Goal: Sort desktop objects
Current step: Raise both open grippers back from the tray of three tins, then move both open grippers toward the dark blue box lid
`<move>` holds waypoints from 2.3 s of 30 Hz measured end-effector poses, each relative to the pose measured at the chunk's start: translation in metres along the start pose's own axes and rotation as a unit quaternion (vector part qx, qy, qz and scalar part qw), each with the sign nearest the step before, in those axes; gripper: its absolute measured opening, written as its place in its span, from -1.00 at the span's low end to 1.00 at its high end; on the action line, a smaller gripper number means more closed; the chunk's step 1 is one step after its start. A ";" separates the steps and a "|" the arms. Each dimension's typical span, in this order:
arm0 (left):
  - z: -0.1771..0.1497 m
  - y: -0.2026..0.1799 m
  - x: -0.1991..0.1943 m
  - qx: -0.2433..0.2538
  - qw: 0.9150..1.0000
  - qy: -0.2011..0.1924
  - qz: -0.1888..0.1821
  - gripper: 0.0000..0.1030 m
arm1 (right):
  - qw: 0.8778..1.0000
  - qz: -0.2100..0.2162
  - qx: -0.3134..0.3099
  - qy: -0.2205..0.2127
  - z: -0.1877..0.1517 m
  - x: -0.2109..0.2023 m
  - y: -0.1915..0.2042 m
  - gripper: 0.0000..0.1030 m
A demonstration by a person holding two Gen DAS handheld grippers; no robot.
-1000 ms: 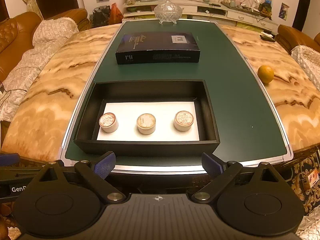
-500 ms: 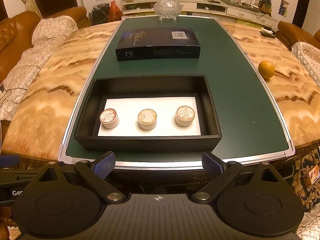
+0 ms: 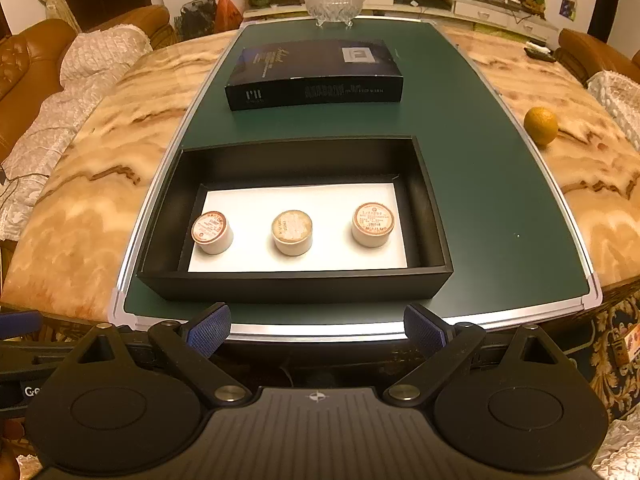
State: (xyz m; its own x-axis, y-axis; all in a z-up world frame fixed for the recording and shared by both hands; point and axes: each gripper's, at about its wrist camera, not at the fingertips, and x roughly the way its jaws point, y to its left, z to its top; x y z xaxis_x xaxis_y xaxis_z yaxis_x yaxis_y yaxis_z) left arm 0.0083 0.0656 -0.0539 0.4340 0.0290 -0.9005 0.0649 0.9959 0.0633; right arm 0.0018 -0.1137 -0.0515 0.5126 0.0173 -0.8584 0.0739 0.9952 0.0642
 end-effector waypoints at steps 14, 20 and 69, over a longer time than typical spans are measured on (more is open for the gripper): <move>0.016 -0.008 0.020 0.004 1.000 0.020 -0.002 0.97 | 1.000 0.002 0.005 0.014 0.011 0.020 -0.009 0.87; 0.025 -0.013 0.029 0.010 1.000 0.028 -0.004 0.97 | 1.000 0.002 0.011 0.020 0.018 0.031 -0.016 0.87; 0.238 -0.050 0.129 0.029 0.999 -0.027 -0.007 0.99 | 0.998 0.012 -0.048 -0.033 0.206 0.138 -0.058 1.00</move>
State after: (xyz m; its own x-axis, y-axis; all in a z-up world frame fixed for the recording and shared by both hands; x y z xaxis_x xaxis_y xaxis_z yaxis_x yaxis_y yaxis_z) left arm 0.2745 -0.0012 -0.0710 0.4797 0.0090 -0.8774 0.1233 0.9893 0.0776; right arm 0.2448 -0.1886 -0.0691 0.5679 0.0388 -0.8222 -0.0199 0.9992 0.0334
